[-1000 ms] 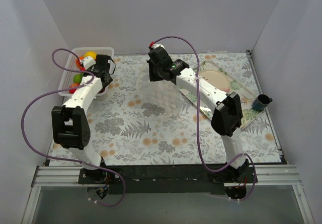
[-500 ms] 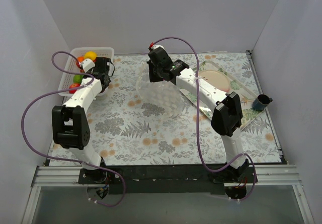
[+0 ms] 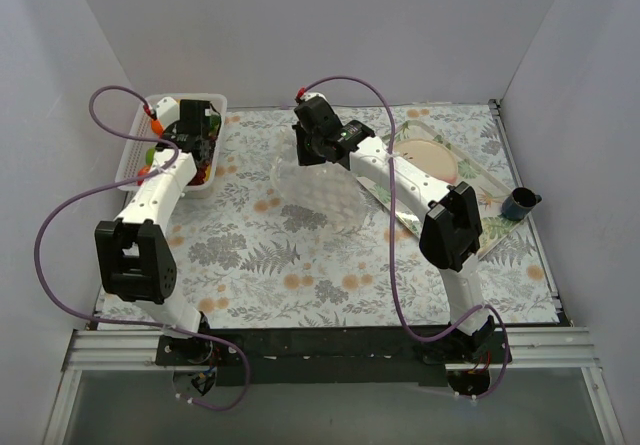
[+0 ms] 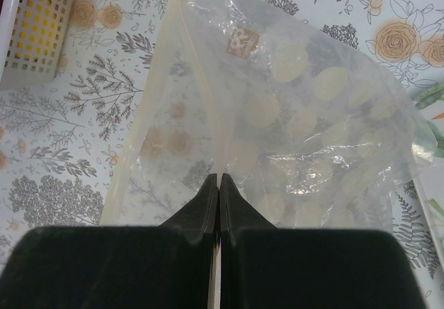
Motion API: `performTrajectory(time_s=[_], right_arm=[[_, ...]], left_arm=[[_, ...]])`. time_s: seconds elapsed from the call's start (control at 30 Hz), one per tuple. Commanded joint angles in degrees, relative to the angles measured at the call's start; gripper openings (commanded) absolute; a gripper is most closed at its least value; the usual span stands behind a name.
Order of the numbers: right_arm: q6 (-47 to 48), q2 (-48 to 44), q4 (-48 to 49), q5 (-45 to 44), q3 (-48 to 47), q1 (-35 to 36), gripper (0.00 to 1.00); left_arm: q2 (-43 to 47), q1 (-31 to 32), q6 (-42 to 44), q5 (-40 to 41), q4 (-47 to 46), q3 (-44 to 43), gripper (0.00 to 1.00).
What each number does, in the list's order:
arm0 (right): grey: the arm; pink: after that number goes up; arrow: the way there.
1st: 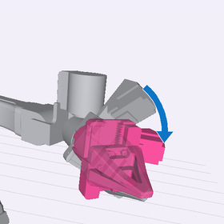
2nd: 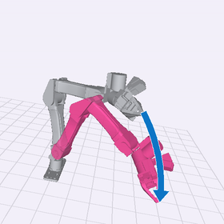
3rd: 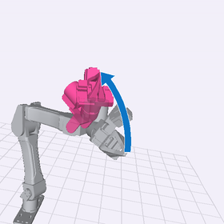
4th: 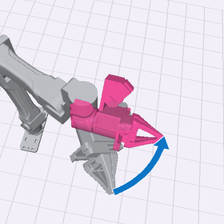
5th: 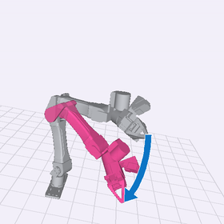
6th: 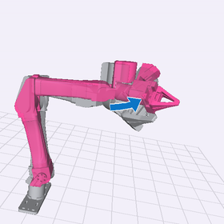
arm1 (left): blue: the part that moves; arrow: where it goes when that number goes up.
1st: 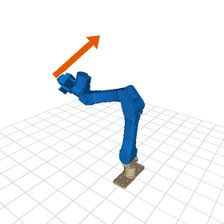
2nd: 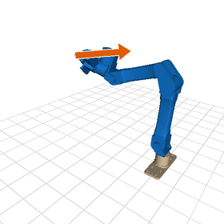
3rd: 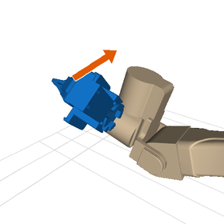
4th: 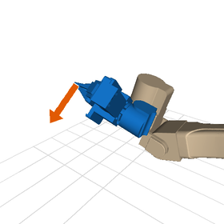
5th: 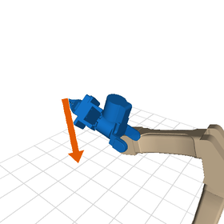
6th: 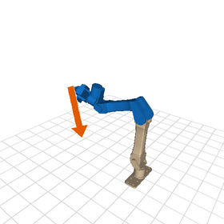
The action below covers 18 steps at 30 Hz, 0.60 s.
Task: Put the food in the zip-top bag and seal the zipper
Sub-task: Pick up the fake fruit from the bin.
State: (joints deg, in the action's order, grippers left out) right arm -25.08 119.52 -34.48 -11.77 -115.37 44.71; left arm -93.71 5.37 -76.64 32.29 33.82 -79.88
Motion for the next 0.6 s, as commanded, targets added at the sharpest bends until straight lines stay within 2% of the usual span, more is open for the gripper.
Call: performTrajectory(time_s=[0.0, 0.57], right_arm=[[0.8, -0.5, 0.6, 0.3, -1.4, 0.0, 0.01], [2.1, 0.9, 3.8, 3.1, -1.9, 0.8, 0.01]], left_arm=[[4.9, -0.3, 2.5, 3.1, -0.1, -5.5, 0.0], [5.6, -0.3, 7.9, 3.2, 1.5, -18.1, 0.0]])
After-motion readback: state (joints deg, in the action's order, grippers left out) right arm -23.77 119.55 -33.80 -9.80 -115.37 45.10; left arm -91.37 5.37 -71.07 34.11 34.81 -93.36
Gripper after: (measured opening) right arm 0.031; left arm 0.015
